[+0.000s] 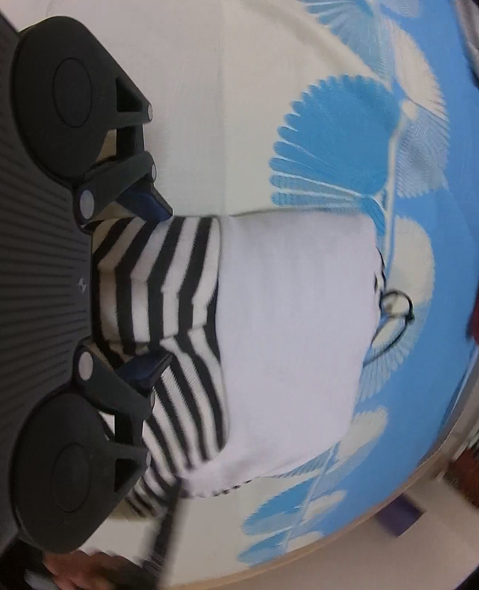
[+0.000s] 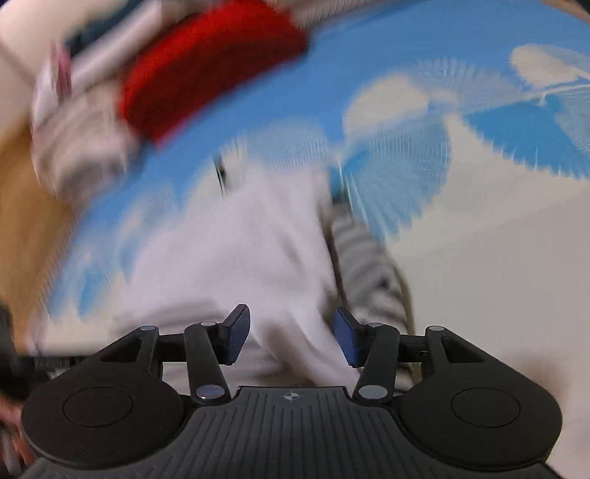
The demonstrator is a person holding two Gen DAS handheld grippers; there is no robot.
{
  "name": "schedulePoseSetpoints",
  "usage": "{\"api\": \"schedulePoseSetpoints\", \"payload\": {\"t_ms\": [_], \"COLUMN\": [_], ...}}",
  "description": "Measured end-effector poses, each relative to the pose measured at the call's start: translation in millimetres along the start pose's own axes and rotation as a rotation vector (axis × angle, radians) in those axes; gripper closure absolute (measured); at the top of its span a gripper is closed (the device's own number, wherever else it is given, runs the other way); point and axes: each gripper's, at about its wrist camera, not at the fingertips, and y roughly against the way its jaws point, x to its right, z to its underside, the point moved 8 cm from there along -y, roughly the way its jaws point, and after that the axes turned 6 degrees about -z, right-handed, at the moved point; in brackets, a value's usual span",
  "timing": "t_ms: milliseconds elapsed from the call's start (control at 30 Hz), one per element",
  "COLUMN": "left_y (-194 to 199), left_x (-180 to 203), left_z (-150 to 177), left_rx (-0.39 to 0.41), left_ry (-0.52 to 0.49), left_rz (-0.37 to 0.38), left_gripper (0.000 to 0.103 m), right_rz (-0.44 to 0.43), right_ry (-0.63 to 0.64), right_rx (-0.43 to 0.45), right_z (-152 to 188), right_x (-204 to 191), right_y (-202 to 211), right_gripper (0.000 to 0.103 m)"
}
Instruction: Fold small clothes
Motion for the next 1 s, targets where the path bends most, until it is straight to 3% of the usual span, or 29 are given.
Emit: {"api": "schedulePoseSetpoints", "payload": {"t_ms": [67, 167, 200, 233, 267, 333, 467, 533, 633, 733, 767, 833, 1000], "left_y": [12.0, 30.1, 23.8, 15.0, 10.6, 22.9, 89.3, 125.0, 180.5, 220.1, 228.4, 237.9, 217.9], "left_x": [-0.8, 5.6, 2.2, -3.1, -6.8, -3.6, 10.9, 15.1, 24.4, 39.6, 44.0, 52.8, 67.2], "left_z": [-2.4, -2.6, 2.8, 10.4, 16.6, 17.7, 10.1, 14.8, 38.4, 81.3, 100.0, 129.6, 187.1], "left_rx": [0.010, 0.058, 0.027, -0.005, -0.017, 0.026, 0.250, 0.332, 0.462, 0.562, 0.589, 0.618, 0.588], "left_ry": [0.044, -0.012, -0.036, -0.053, -0.062, -0.094, -0.187, -0.160, -0.132, -0.116, -0.120, -0.107, -0.055], "left_rz": [0.017, 0.043, 0.010, -0.032, -0.062, -0.097, -0.222, -0.227, -0.228, -0.227, -0.228, -0.249, -0.222], "left_gripper": [0.028, 0.028, 0.027, 0.018, 0.015, 0.015, 0.012, 0.002, 0.001, 0.001, 0.001, 0.001, 0.001], "right_rz": [0.048, -0.015, 0.005, 0.048, 0.109, 0.176, 0.192, 0.201, 0.166, 0.131, 0.133, 0.149, 0.177], "right_ry": [-0.040, -0.019, 0.027, 0.067, 0.092, 0.099, 0.146, 0.196, 0.211, 0.245, 0.267, 0.311, 0.326], "right_rx": [0.002, 0.038, 0.011, -0.035, -0.081, -0.083, 0.045, 0.146, 0.311, 0.426, 0.448, 0.478, 0.474], "right_z": [7.7, 6.9, 11.3, 18.1, 27.6, 31.6, 13.9, 4.5, 2.8, 25.3, 35.0, 60.4, 118.8], "right_x": [12.1, 4.6, 3.8, 6.4, 12.7, 17.1, -6.6, -24.3, -52.7, -77.4, -83.1, -94.6, -102.7], "right_y": [1.3, 12.9, 10.5, 5.5, 2.2, 9.6, 60.8, 94.1, 149.7, 193.7, 201.3, 214.4, 208.1], "right_gripper": [0.051, 0.054, 0.054, 0.054, 0.053, 0.048, 0.049, 0.048, 0.039, 0.025, 0.019, 0.018, 0.015]}}
